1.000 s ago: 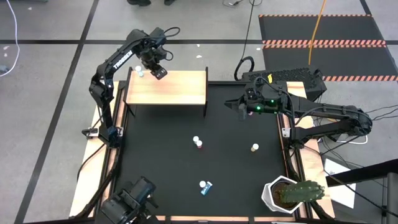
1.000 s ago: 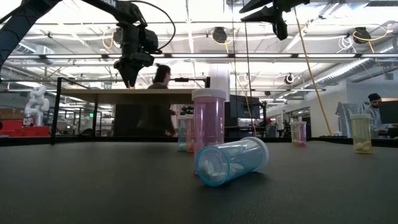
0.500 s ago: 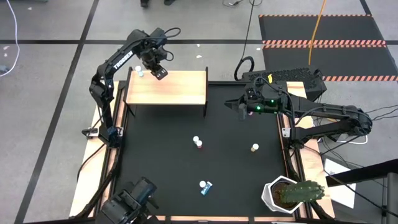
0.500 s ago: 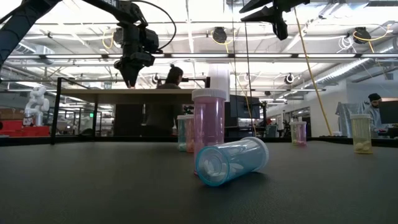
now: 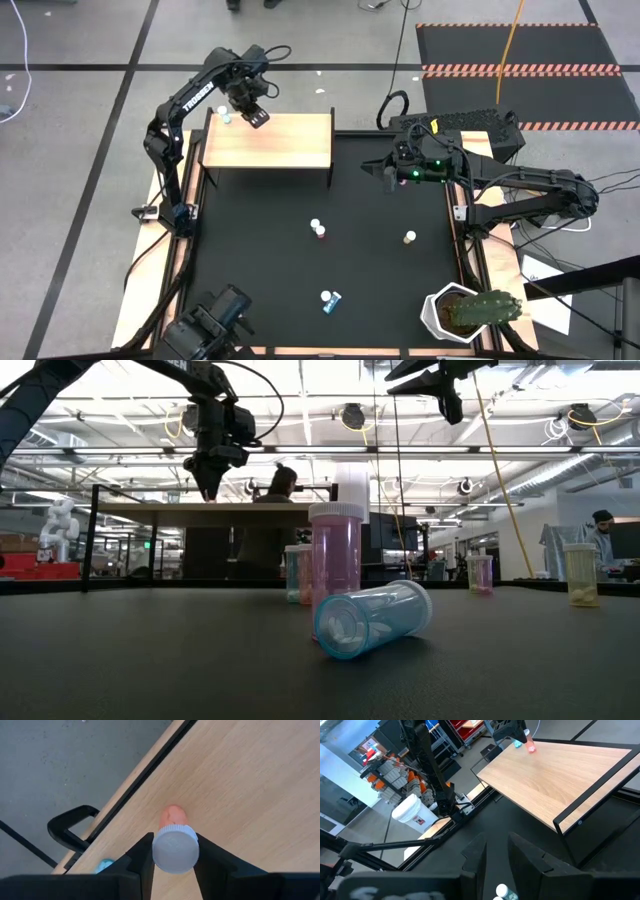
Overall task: Pick and place medicine bottles onto shelf by color
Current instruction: Put the top left red pill bottle on the shelf
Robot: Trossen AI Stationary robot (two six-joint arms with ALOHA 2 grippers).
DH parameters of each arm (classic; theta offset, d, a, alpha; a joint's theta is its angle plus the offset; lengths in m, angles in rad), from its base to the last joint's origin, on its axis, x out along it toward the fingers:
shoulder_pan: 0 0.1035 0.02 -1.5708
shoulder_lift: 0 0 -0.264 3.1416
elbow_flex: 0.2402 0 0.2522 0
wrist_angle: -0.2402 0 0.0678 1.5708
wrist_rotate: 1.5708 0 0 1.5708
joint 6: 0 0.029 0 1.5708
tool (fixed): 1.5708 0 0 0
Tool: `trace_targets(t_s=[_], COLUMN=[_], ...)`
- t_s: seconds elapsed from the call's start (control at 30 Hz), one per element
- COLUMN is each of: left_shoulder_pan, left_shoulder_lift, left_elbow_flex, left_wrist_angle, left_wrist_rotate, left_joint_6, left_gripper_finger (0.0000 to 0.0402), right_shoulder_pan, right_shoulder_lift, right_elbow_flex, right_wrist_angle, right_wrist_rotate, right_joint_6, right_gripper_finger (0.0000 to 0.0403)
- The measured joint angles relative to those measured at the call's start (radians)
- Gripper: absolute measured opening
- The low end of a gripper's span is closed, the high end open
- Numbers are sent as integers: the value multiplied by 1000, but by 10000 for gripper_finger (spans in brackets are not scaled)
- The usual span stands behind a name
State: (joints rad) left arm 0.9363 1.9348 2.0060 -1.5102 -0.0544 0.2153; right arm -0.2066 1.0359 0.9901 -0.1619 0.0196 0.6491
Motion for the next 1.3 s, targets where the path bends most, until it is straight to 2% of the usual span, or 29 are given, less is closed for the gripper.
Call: trace_targets(t_s=[0.23,0.43,0.7,1.13,1.3], left_shoulder_pan=[11,42,38,30,30], left_shoulder_lift=[0,0,0,0,0], left_elbow_flex=[0,0,0,0,0], left_wrist_angle=[-2,-2,4,20,19], left_wrist_rotate=[-31,-52,20,20,21], left_joint_6=[1,-8,-11,-16,-26], left_gripper_finger=[132,124,128,131,168], right_shoulder_pan=[0,0,0,0,0], right_shoulder_lift=[0,0,0,0,0], right_elbow_flex=[0,0,0,0,0], right_wrist_angle=[0,0,0,-1,-1], right_wrist_rotate=[-1,-16,-21,-20,-21], right_joint_6=[-6,-6,-6,-6,-6], right_gripper_finger=[73,73,73,73,73])
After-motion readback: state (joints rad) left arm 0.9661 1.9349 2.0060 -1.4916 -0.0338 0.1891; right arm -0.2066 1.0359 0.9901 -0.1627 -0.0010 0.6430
